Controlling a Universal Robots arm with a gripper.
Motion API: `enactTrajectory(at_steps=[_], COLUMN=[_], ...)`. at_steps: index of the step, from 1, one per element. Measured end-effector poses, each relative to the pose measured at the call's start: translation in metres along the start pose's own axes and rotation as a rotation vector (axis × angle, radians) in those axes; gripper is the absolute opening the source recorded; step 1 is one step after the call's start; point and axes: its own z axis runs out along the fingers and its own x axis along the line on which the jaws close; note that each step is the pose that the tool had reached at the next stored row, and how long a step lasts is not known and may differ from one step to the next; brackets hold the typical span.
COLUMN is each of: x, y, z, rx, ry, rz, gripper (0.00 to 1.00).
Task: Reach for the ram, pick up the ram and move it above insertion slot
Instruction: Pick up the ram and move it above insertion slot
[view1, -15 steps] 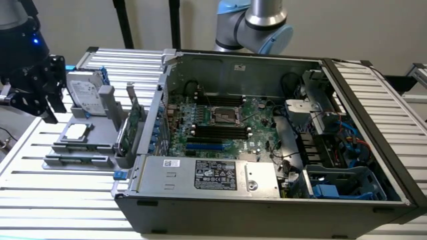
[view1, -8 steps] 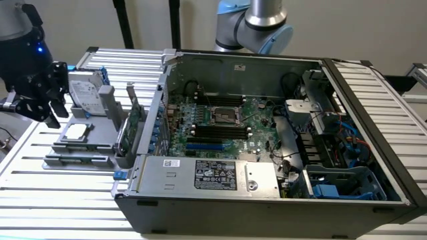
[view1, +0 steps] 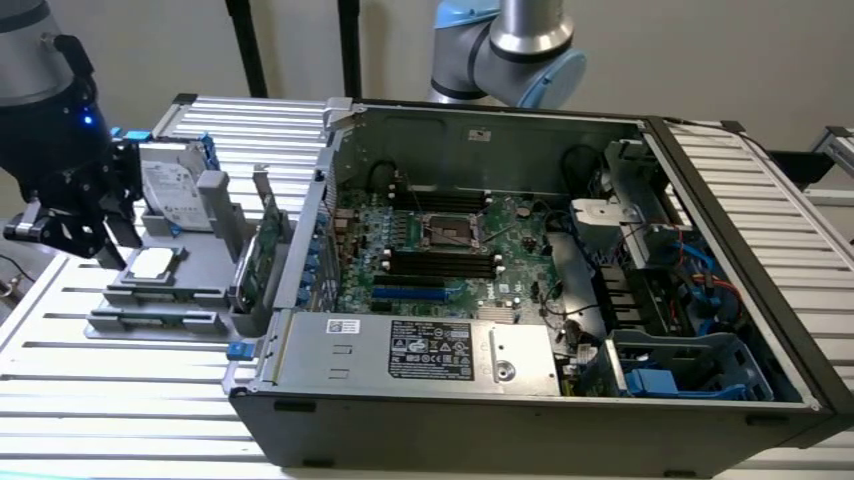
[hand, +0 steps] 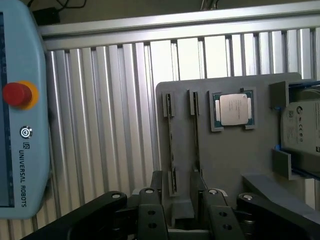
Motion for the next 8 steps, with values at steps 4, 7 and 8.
enactTrajectory(at_steps=[4, 7, 8], x=[0.002, 0.003, 0.004], y=[-0.0004, -0.0007, -0.0008], z=[0.0073, 0.0130, 0.0147], rx=[0.0000, 0.0001, 0.0000], ry=[-0.0003, -0.0006, -0.0006], rz=[-0.001, -0.001, -0.001], gripper=[0.36, 0.36, 0.36])
